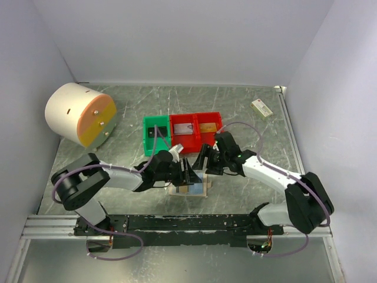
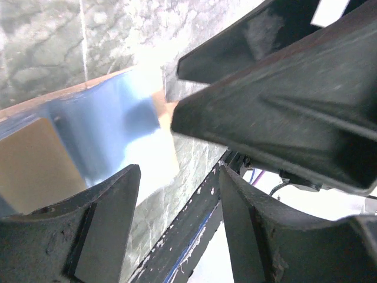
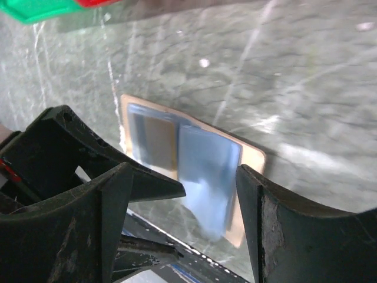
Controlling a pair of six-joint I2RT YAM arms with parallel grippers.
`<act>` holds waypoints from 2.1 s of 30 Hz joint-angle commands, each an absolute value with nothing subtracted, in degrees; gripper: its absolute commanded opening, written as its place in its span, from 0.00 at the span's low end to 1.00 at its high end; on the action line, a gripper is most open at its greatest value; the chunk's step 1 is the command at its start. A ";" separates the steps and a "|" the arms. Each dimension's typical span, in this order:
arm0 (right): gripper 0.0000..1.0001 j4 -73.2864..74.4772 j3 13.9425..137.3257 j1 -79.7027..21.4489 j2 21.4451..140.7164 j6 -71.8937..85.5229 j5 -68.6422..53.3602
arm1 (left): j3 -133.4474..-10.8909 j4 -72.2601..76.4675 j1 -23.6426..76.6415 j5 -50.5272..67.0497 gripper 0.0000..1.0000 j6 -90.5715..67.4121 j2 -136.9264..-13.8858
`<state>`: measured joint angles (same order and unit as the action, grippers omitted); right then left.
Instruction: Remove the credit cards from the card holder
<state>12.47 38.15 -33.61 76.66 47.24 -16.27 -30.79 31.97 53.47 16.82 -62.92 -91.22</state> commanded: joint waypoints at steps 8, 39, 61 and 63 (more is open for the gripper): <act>0.64 16.44 37.99 -30.41 69.23 44.02 -14.31 | -37.36 31.45 57.48 17.34 0.67 -60.29 -96.84; 0.61 29.12 60.15 -56.60 90.79 42.63 10.66 | -18.41 -22.23 51.62 -16.86 0.99 -75.83 -43.60; 0.65 31.12 63.80 -58.81 103.23 43.29 8.06 | -21.37 -20.49 51.59 -14.55 0.97 -71.49 -47.98; 0.63 30.73 63.19 -58.81 102.66 43.25 8.18 | -21.73 -20.14 51.59 -14.18 0.97 -71.15 -48.60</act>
<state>30.06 63.33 -58.39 101.93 42.78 7.84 -19.33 -22.35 51.88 -15.14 -72.86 -47.81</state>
